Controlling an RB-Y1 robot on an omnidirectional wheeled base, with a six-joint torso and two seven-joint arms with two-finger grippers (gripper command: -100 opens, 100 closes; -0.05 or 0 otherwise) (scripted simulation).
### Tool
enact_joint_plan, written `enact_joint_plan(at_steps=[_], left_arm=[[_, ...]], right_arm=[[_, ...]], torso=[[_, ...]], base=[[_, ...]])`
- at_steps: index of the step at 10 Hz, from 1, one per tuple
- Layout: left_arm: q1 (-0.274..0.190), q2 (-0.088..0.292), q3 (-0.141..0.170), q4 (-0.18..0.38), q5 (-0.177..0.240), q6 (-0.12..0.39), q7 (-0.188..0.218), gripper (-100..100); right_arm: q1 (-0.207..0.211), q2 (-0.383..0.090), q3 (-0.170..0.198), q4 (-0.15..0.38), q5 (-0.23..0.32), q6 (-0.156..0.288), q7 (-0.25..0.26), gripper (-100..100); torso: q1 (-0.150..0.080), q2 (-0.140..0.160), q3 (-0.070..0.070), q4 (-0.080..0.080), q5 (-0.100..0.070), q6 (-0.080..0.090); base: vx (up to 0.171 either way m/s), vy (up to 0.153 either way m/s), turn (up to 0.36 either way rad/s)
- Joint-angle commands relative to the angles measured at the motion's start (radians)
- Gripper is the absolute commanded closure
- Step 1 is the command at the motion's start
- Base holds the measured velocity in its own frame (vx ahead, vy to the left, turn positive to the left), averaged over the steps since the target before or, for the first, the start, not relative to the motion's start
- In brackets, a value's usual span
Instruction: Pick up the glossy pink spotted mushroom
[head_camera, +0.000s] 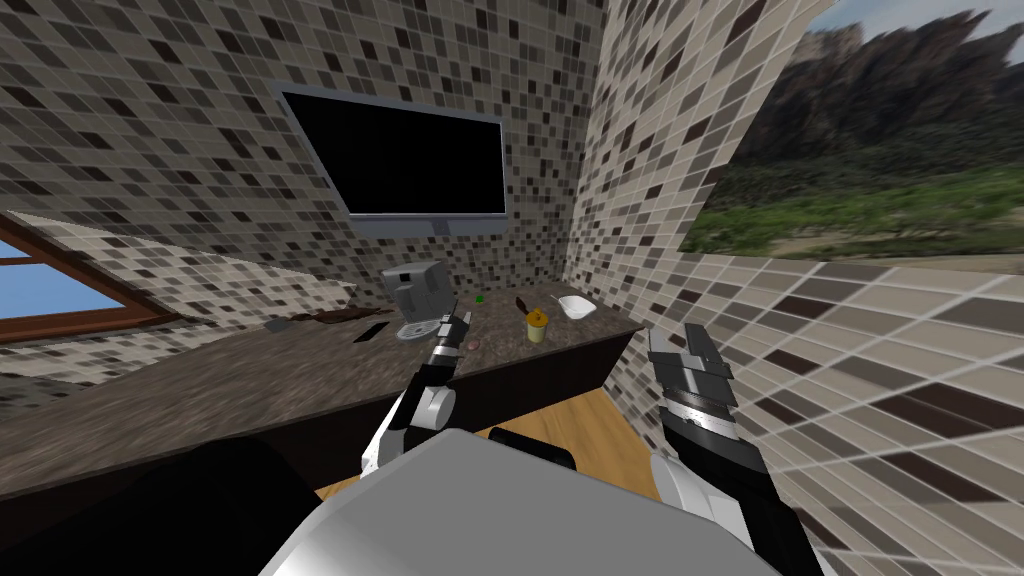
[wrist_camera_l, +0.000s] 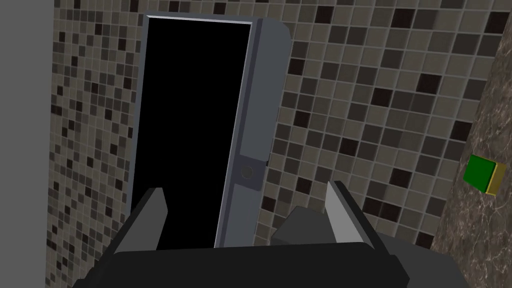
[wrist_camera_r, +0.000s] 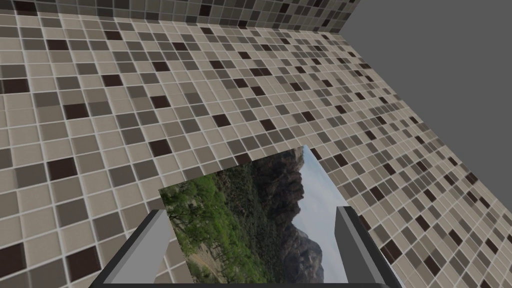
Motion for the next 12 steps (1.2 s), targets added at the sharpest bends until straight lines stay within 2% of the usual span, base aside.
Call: enact_joint_plan(at_steps=[1, 12], left_arm=[[-0.001, 0.014, 0.008, -0.006, 0.012, 0.05, 0.012, -100], [-0.027, 0.047, 0.034, -0.021, 0.045, 0.332, 0.044, -100]], right_arm=[[0.0, 0.0, 0.0, 0.0, 0.0, 0.0, 0.0, 0], [0.0, 0.0, 0.0, 0.0, 0.0, 0.0, 0.0, 0]], torso=[[0.0, 0.0, 0.0, 0.0, 0.0, 0.0], [0.0, 0.0, 0.0, 0.0, 0.0, 0.0]], base=[[-0.014, 0.034, -0.032], [-0.011, 0.021, -0.027]])
